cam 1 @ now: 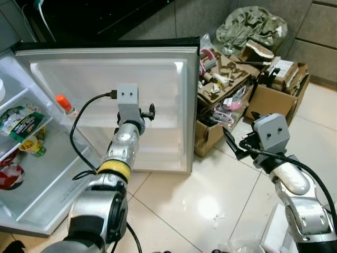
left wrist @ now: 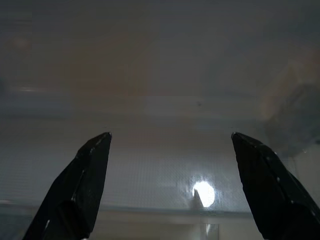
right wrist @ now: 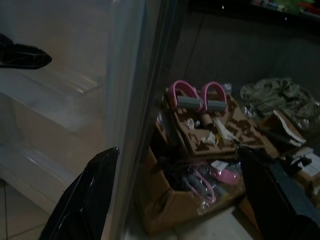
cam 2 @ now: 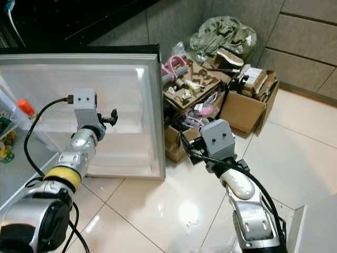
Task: Restocking fridge
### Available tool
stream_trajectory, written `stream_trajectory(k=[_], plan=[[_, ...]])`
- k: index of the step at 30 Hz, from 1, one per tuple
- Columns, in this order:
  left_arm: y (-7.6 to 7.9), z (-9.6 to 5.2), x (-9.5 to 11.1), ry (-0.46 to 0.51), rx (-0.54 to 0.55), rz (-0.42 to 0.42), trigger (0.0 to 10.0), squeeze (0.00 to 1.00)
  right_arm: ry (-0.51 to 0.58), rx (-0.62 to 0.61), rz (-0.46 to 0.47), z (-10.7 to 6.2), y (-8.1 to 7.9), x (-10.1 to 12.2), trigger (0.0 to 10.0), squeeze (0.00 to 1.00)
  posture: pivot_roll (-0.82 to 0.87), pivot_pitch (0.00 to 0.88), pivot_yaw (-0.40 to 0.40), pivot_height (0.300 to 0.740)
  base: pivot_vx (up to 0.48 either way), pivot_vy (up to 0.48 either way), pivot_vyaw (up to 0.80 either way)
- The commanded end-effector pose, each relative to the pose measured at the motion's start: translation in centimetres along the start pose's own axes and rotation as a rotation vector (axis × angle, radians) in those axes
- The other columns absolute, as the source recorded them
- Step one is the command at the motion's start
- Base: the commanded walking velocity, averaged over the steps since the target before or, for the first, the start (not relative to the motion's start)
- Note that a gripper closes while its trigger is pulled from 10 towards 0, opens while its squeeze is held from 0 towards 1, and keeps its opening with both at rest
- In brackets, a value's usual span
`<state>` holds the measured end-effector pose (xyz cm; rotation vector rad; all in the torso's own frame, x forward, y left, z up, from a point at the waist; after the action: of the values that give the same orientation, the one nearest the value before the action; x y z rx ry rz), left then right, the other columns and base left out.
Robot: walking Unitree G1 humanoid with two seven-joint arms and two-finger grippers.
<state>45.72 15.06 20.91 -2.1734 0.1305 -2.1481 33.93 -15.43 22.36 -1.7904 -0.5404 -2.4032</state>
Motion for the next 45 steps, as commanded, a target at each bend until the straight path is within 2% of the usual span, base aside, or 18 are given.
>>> stream_trajectory(k=[1,5,7,11,12,13,15,22,28,32,34,35,37,38,41,42,43,45], plan=[[-0.2,0.0,-1.1,-0.061,0.007,0.002,10.0,0.00,-0.010,-0.012,-0.005,-0.5,0.2,0.0,10.0,0.00,-0.18,0.339,0.103,0.740,0.000,0.000,0.00],[0.1,0.1,-1.2,-0.091,-0.014,0.059,10.0,0.00,-0.019,-0.019,-0.010,-0.8,0.4,0.0,10.0,0.00,-0.19,0.338,0.106,0.740,0.000,0.000,0.00],[-0.2,0.1,-1.7,-0.133,-0.023,0.133,10.0,0.00,-0.023,-0.027,-0.012,-1.0,0.5,0.0,10.0,0.00,-0.19,0.334,0.111,0.740,0.000,0.000,0.00],[-0.6,0.0,-2.0,-0.158,-0.016,0.162,10.0,0.00,-0.024,-0.031,-0.013,-1.1,0.6,0.0,10.0,0.00,-0.19,0.333,0.113,0.740,0.000,0.000,0.00],[-2.9,-0.3,-3.1,-0.225,0.051,0.170,10.0,0.00,-0.030,-0.043,-0.015,-1.3,1.0,-0.2,10.0,0.00,-0.17,0.328,0.116,0.740,0.000,0.000,0.00],[-2.9,-0.3,-3.1,-0.225,0.051,0.170,10.0,0.00,-0.030,-0.043,-0.015,-1.3,1.0,-0.2,10.0,0.00,-0.17,0.328,0.116,0.740,0.000,0.000,0.00],[-4.4,-0.6,-3.8,-0.261,0.102,0.165,10.0,0.00,-0.035,-0.048,-0.015,-1.4,1.1,-0.3,10.0,0.00,-0.17,0.327,0.116,0.740,0.000,0.000,0.00],[-6.7,-1.6,-6.0,-0.327,0.180,0.190,10.0,0.00,-0.036,-0.048,-0.013,-1.3,1.1,-0.3,10.0,0.00,-0.15,0.322,0.113,0.740,0.000,0.000,0.00],[-9.1,-3.8,-10.2,-0.440,0.228,0.253,10.0,0.00,-0.037,-0.047,-0.013,-1.0,1.2,-0.3,10.0,0.00,-0.14,0.319,0.112,0.740,0.000,0.000,0.00],[-10.3,-4.7,-11.4,-0.465,0.265,0.277,10.0,0.00,-0.038,-0.050,-0.013,-1.0,1.4,-0.4,10.0,0.00,-0.13,0.319,0.110,0.740,0.000,0.000,0.00],[-10.8,-5.0,-11.6,-0.465,0.285,0.289,10.0,0.00,-0.039,-0.051,-0.013,-1.0,1.4,-0.4,10.0,0.00,-0.13,0.318,0.110,0.740,0.000,0.000,0.00],[-11.9,-5.3,-11.1,-0.429,0.337,0.327,10.0,0.00,-0.039,-0.051,-0.014,-1.0,1.5,-0.5,10.0,0.00,-0.13,0.317,0.109,0.740,0.000,0.000,0.00],[-14.5,-5.9,-9.0,-0.299,0.493,0.377,10.0,0.00,-0.039,-0.050,-0.015,-0.9,1.5,-0.5,10.0,0.00,-0.12,0.315,0.106,0.740,0.000,0.000,0.00],[-14.5,-5.9,-9.0,-0.299,0.493,0.377,10.0,0.00,-0.039,-0.050,-0.015,-0.9,1.5,-0.5,10.0,0.00,-0.12,0.315,0.106,0.740,0.000,0.000,0.00],[-16.2,-6.6,-7.4,-0.212,0.599,0.411,10.0,0.00,-0.038,-0.049,-0.016,-0.9,1.5,-0.5,10.0,0.00,-0.12,0.314,0.104,0.740,0.000,0.000,0.00],[-17.4,-7.2,-6.4,-0.173,0.676,0.441,10.0,0.00,-0.038,-0.048,-0.017,-0.9,1.5,-0.5,10.0,0.00,-0.12,0.314,0.102,0.740,0.000,0.000,0.00],[-17.4,-7.2,-6.4,-0.173,0.676,0.441,10.0,0.00,-0.038,-0.048,-0.017,-0.9,1.5,-0.5,10.0,0.00,-0.12,0.314,0.102,0.740,0.000,0.000,0.00],[-18.7,-8.3,-4.2,-0.080,0.766,0.466,10.0,0.00,-0.038,-0.047,-0.017,-0.8,1.5,-0.5,10.0,0.00,-0.12,0.316,0.098,0.740,0.000,0.000,0.00]])
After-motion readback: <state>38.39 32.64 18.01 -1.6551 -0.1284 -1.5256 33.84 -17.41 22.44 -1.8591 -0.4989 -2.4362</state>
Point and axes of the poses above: a point about 5 cm out from each wrist's last joint towards the gripper, its own z axis pointing out of the wrist towards the gripper, its own x axis along the axis of the wrist's last joint, y = z × x, the point moved 4 cm from there along z, pointing out of the wrist towards the gripper, and after that the axes turned 10 degrees about z, right-handed, at the moved point
